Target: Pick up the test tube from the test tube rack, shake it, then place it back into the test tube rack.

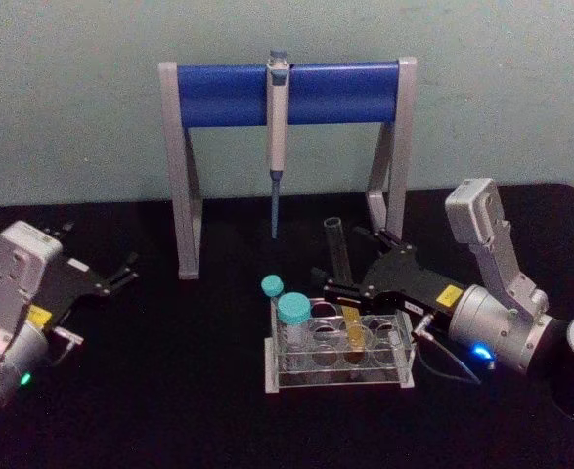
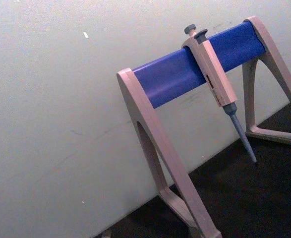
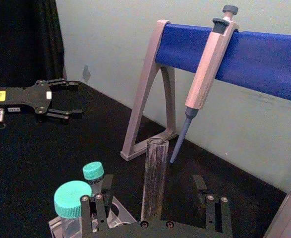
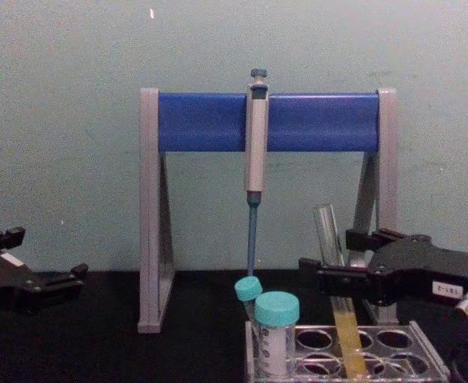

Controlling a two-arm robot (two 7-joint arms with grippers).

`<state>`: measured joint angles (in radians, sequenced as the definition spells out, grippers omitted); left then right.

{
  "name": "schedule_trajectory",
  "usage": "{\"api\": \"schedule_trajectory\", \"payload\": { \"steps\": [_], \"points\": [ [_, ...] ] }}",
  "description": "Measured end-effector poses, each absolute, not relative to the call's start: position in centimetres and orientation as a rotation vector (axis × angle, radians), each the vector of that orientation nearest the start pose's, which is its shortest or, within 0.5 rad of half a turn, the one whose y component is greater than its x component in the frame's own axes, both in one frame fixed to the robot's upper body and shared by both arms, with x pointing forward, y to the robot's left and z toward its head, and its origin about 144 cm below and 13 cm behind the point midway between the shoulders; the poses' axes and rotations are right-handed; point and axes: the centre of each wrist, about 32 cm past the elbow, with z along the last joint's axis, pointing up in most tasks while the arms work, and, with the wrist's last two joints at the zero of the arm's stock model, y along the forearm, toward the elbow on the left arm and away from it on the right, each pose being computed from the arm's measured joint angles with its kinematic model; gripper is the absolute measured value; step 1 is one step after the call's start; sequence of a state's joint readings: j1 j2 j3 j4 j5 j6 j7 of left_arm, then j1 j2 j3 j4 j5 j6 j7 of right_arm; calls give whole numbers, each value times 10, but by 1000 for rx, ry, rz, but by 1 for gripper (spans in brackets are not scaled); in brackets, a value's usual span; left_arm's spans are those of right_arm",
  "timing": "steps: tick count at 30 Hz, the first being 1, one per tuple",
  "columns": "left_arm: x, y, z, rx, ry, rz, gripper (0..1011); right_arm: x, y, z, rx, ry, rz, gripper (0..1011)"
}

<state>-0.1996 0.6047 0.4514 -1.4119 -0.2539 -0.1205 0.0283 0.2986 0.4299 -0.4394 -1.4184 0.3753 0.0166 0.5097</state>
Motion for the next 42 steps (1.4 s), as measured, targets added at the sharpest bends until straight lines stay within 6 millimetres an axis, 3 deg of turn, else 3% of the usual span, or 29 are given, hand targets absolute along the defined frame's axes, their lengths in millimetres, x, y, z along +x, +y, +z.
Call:
{"api": "schedule_trajectory", "payload": {
  "steps": [8,17,33,42],
  "points": [
    [489,310,1140,304,-285,1248,1001,520,-247,1171,-139,-46,-733,1000],
    [489,310,1140,304,-285,1248,1001,520,-247,1171,-139,-46,-734,810],
    [489,310,1140,304,-285,1248,1001,520,-247,1171,-139,-46,-734,266],
    [489,310,1140,304,-285,1248,1001,520,-247,1171,-139,-46,-734,229]
  ]
}}
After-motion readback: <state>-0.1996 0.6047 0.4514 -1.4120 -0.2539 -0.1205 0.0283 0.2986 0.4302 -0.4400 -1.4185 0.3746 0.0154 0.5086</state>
